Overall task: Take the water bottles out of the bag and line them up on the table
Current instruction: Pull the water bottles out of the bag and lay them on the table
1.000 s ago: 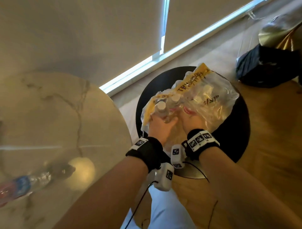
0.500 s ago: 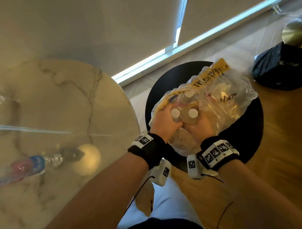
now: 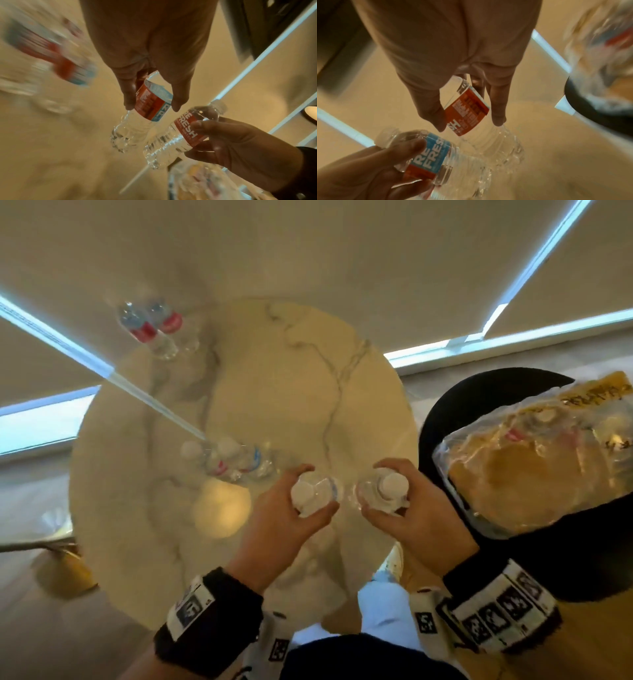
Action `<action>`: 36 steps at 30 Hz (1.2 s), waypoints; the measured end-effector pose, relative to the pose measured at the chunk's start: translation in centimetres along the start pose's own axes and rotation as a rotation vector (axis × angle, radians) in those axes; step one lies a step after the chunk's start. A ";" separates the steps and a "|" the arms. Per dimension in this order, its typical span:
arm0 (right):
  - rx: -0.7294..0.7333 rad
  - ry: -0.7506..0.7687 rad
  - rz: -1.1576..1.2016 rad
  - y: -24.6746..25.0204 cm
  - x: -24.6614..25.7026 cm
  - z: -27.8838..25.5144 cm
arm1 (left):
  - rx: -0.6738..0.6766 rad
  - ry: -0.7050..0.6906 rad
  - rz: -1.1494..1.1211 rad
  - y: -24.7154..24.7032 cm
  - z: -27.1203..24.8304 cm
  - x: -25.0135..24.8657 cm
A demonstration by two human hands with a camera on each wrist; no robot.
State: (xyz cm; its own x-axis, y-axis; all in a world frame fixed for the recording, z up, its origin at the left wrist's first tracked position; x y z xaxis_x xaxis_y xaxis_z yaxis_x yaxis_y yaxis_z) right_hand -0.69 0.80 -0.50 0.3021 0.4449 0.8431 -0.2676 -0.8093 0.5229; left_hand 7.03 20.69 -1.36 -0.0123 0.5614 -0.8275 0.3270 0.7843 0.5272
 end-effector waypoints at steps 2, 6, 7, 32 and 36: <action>0.070 0.017 -0.001 -6.3 1.5 0.3 | -0.090 0.077 0.044 5.0 -0.9 4.5; 0.125 0.049 -0.027 -15.6 4.4 1.2 | -0.210 0.166 0.157 11.7 -0.7 10.9; 0.138 0.046 -0.026 -17.1 4.9 1.4 | -0.208 0.167 0.166 12.3 -0.3 11.8; -0.635 -0.786 0.004 12.8 -21.0 1.9 | 0.186 -0.437 -0.012 -13.0 0.1 -13.9; -0.481 -0.779 -0.008 15.5 -26.0 5.2 | 0.499 -0.434 0.003 -27.9 2.2 -16.6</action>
State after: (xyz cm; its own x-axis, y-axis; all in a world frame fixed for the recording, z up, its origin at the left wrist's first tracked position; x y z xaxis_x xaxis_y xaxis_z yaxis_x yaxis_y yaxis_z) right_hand -7.96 -25.28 -15.03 0.7907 -0.0762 0.6074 -0.5625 -0.4822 0.6717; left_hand 0.21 -11.12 -2.75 0.3366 0.3241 -0.8841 0.7264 0.5080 0.4628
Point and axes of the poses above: each hand's wrist, its own z-axis towards the middle knuckle, its own y-axis out of the back of the hand, x = y × z, the point moved 7 cm from there along z, towards the middle knuckle, and after that the axes turned 10 degrees about -x, right-handed, at the moved point
